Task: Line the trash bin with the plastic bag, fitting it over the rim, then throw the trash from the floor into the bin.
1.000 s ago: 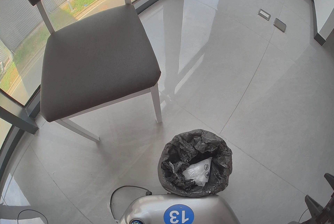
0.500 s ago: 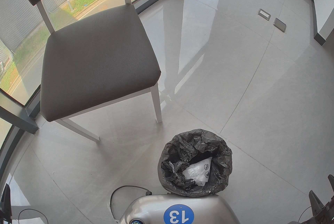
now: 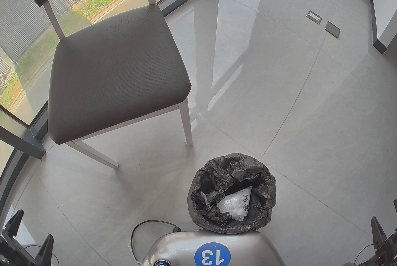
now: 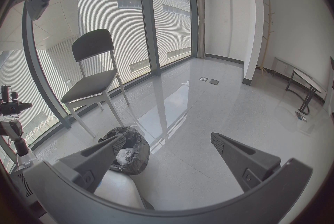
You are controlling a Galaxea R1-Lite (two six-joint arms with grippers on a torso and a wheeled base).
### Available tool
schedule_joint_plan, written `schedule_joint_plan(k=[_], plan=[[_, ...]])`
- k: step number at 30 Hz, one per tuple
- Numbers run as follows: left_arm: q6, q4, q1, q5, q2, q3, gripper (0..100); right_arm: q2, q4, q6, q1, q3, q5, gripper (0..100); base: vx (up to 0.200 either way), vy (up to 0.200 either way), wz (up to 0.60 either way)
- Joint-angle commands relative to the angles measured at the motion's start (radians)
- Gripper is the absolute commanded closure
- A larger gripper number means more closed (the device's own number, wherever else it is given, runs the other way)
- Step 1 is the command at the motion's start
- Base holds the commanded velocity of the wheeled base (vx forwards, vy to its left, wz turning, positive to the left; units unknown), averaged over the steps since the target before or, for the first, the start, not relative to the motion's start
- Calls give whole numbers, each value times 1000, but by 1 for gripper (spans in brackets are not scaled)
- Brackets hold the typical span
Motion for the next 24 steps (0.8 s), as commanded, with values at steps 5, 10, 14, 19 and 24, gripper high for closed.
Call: schedule_joint_plan(k=[5,10,14,19,24], plan=[[17,1,-14,-2,161,17,0,-6,-2,-7,0,12,9,0,0,0,0],[40,1,154,-2,180,17,0,-6,-2,-4,-1,12,28,0,0,-160,0],[23,1,312,-4,137,17,0,-6,-2,-2,0,12,23,0,0,-200,0],[-18,0,349,-10,77,19,0,-6,-4,1,-1,12,31,0,0,-200,0],[-44,-2,351,-40,79,19,0,-8,-4,4,0,12,29,0,0,-80,0]])
